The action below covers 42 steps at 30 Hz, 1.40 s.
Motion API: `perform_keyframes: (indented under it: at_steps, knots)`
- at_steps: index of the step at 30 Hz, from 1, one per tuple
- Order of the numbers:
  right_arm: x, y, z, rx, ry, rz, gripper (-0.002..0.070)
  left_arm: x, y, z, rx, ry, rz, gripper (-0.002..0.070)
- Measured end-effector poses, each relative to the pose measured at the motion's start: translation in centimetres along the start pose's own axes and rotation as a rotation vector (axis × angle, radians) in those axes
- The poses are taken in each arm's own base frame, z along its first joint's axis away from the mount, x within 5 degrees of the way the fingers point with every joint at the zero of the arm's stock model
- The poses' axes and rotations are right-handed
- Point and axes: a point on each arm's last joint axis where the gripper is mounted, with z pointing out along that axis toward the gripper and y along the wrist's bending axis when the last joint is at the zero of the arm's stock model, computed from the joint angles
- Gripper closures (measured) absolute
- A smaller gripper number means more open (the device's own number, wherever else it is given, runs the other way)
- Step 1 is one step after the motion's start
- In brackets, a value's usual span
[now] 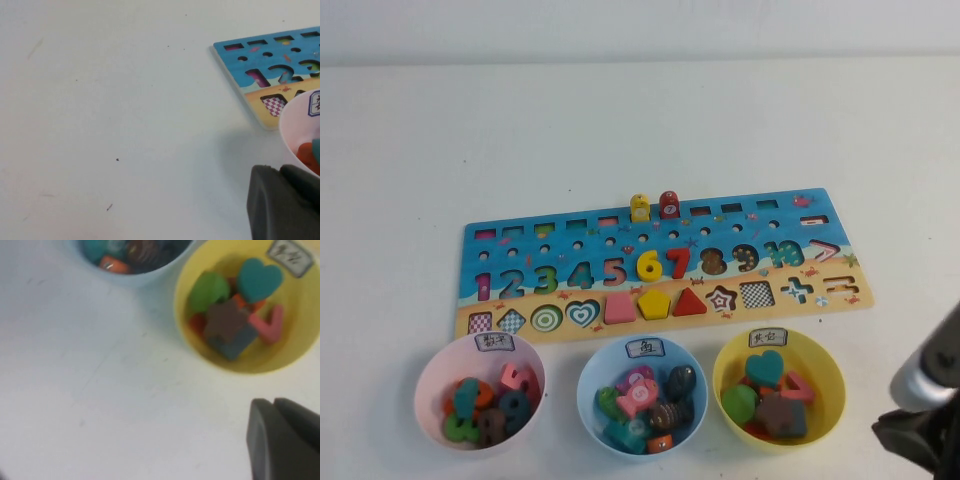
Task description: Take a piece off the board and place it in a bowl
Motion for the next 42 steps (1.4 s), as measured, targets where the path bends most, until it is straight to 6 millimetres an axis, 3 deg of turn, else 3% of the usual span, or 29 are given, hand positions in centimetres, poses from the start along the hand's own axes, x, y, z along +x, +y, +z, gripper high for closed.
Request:
perform_keyframes:
  at_steps: [6, 12, 29, 42]
  knots:
    - [6.4, -3.6, 2.7, 0.181, -0.377, 0.194, 0.0693, 0.0, 0.0, 0.0, 0.000, 0.000, 0.000, 0.0675]
    - [12.5, -4.7, 3.6, 0.386, -0.650, 0.303, 0.0693, 0.0, 0.0, 0.0, 0.000, 0.000, 0.000, 0.0675]
    - [15.5, -4.0, 1.4, 0.570, -0.780, 0.379, 0.0694, 0.0, 0.0, 0.0, 0.000, 0.000, 0.000, 0.0675]
    - [16.4, -3.9, 2.1, 0.569, -0.647, 0.406, 0.0694, 0.0, 0.0, 0.0, 0.000, 0.000, 0.000, 0.0675]
